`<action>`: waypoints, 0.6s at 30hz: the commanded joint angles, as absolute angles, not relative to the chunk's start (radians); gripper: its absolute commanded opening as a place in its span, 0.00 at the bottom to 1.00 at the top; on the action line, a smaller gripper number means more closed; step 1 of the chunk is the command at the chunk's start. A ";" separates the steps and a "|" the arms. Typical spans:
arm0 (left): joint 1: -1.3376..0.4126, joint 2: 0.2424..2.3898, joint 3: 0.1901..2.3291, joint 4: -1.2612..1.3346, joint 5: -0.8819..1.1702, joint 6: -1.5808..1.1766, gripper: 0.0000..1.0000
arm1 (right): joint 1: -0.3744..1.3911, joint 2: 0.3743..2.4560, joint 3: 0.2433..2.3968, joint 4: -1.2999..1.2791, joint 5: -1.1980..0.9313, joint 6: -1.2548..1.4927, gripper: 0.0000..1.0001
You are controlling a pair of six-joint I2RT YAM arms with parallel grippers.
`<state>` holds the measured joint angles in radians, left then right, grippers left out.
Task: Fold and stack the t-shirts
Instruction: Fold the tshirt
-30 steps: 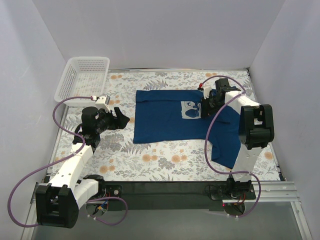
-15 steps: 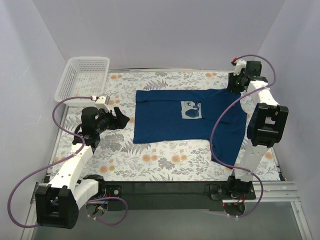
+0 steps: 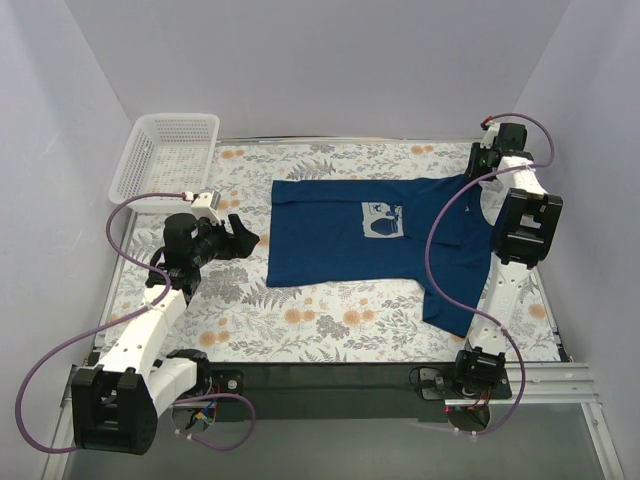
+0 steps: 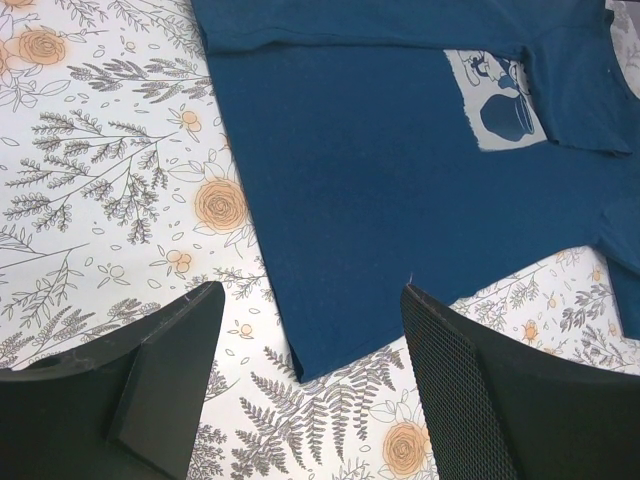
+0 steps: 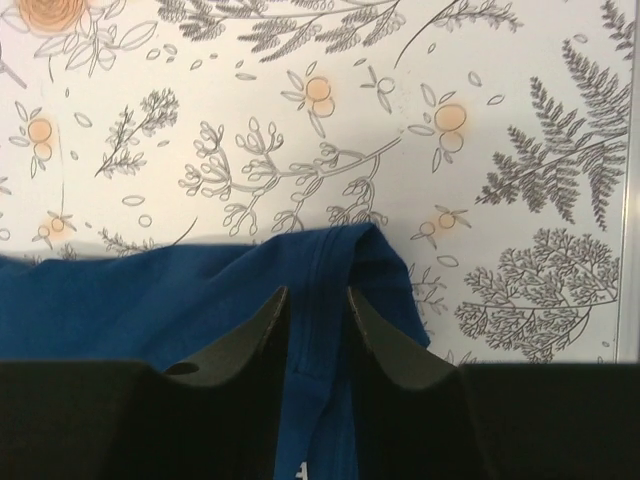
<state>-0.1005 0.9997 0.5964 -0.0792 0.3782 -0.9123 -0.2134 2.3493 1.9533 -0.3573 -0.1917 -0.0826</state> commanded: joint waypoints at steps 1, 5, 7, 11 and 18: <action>-0.106 0.997 0.598 -0.081 0.379 -0.899 0.66 | -0.227 2.368 2.037 -0.341 -0.198 -0.041 0.31; -0.106 1.000 0.598 -0.081 0.380 -0.899 0.66 | -0.230 2.391 2.065 -0.342 -0.199 -0.031 0.31; -0.106 1.003 0.598 -0.083 0.380 -0.899 0.66 | -0.233 2.407 2.069 -0.342 -0.209 -0.025 0.31; -0.106 1.005 0.598 -0.081 0.379 -0.899 0.66 | -0.236 2.422 2.072 -0.356 -0.227 -0.012 0.30; -0.106 1.009 0.600 -0.081 0.377 -0.897 0.66 | -0.238 2.428 2.062 -0.365 -0.235 -0.006 0.28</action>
